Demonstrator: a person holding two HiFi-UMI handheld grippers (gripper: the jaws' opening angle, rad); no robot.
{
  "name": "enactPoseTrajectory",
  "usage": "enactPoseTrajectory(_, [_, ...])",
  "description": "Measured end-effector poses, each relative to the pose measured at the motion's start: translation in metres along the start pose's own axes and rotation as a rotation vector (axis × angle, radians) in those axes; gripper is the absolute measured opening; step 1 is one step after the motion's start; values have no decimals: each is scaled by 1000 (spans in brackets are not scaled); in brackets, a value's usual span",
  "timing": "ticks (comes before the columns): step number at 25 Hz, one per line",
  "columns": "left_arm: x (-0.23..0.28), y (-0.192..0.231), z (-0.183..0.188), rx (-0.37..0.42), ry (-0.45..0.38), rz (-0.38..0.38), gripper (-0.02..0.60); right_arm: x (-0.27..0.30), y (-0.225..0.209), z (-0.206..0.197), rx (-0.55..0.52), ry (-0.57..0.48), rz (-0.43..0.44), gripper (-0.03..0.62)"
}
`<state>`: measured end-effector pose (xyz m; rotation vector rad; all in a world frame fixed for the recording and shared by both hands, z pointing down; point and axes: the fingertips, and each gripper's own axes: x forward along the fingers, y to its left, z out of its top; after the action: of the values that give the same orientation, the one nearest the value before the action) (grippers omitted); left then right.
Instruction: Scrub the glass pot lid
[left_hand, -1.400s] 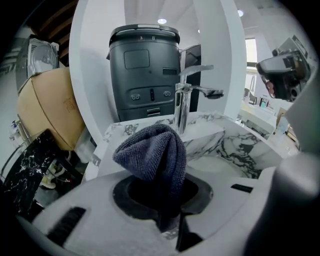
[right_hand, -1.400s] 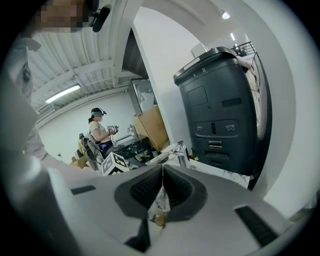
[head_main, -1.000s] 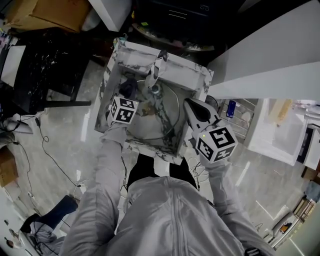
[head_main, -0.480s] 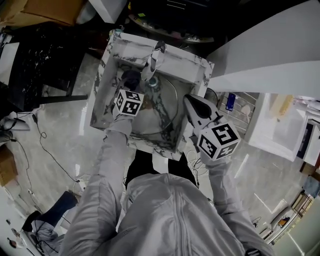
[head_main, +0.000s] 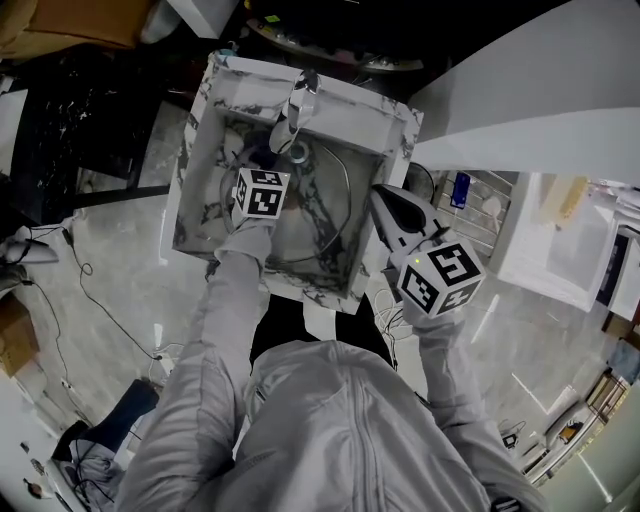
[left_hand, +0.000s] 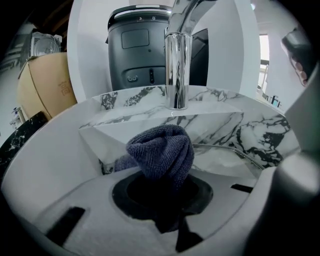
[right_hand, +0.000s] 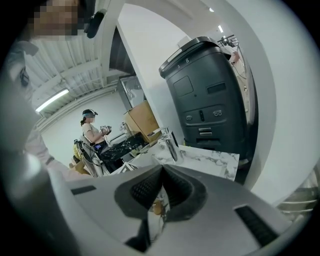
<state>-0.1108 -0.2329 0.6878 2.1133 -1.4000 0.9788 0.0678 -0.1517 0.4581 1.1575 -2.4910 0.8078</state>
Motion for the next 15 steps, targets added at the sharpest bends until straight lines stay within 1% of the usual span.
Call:
enactPoseTrajectory(7, [5,-14,6,-11,2,-49,67,-7,-4,-2,12,-9,-9,29])
enactPoseTrajectory(15, [12,-37,13,15,3,-104,67,-11,-5,-5,17,-6,-5,29])
